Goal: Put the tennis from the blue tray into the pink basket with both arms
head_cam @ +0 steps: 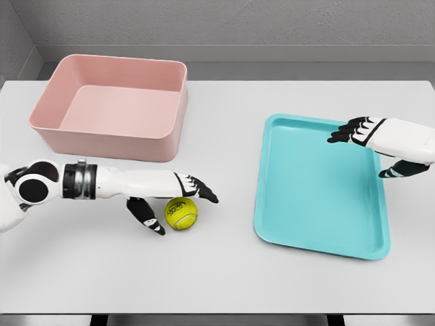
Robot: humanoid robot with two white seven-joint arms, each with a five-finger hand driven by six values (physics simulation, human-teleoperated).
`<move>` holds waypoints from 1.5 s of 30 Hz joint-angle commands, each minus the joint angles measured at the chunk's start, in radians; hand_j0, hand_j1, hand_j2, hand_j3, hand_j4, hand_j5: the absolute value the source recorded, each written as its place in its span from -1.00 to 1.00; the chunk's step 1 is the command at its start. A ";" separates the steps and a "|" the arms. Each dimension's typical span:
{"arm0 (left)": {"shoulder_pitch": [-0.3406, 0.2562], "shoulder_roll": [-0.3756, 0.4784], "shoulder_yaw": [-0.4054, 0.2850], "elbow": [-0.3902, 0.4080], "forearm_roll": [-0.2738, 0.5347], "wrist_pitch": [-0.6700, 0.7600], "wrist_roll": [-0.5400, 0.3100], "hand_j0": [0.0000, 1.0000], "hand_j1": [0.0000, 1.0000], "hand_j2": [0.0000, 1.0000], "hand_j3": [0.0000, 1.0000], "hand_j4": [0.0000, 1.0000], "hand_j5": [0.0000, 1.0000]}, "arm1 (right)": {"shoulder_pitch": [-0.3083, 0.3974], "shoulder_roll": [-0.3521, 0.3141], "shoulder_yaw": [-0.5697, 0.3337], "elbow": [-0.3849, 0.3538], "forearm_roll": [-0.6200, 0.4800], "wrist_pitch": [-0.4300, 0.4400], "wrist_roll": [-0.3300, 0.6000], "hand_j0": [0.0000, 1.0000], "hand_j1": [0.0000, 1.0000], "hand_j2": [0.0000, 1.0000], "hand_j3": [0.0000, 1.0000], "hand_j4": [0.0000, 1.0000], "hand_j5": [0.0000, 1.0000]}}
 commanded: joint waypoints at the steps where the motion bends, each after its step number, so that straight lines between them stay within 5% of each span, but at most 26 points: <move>1: 0.000 -0.003 -0.001 0.000 0.008 0.002 0.001 1.00 1.00 1.00 1.00 1.00 1.00 | 0.000 0.000 0.000 0.000 -0.007 0.002 0.000 1.00 1.00 1.00 1.00 1.00 1.00; 26: -0.002 -0.048 -0.027 0.065 -0.003 0.002 0.001 1.00 1.00 1.00 1.00 1.00 1.00 | 0.000 0.003 0.004 0.000 -0.005 0.002 0.000 1.00 1.00 1.00 1.00 1.00 1.00; 35: -0.003 -0.046 -0.030 0.063 -0.003 0.002 0.004 0.64 0.64 0.64 0.64 0.64 0.64 | 0.000 0.003 0.004 0.002 -0.004 0.002 0.000 1.00 1.00 1.00 1.00 1.00 1.00; 45: -0.003 -0.042 -0.032 0.063 -0.003 0.002 0.008 0.51 0.51 0.51 0.51 0.51 0.51 | 0.000 0.003 0.004 0.002 -0.004 0.002 0.000 1.00 1.00 1.00 1.00 1.00 1.00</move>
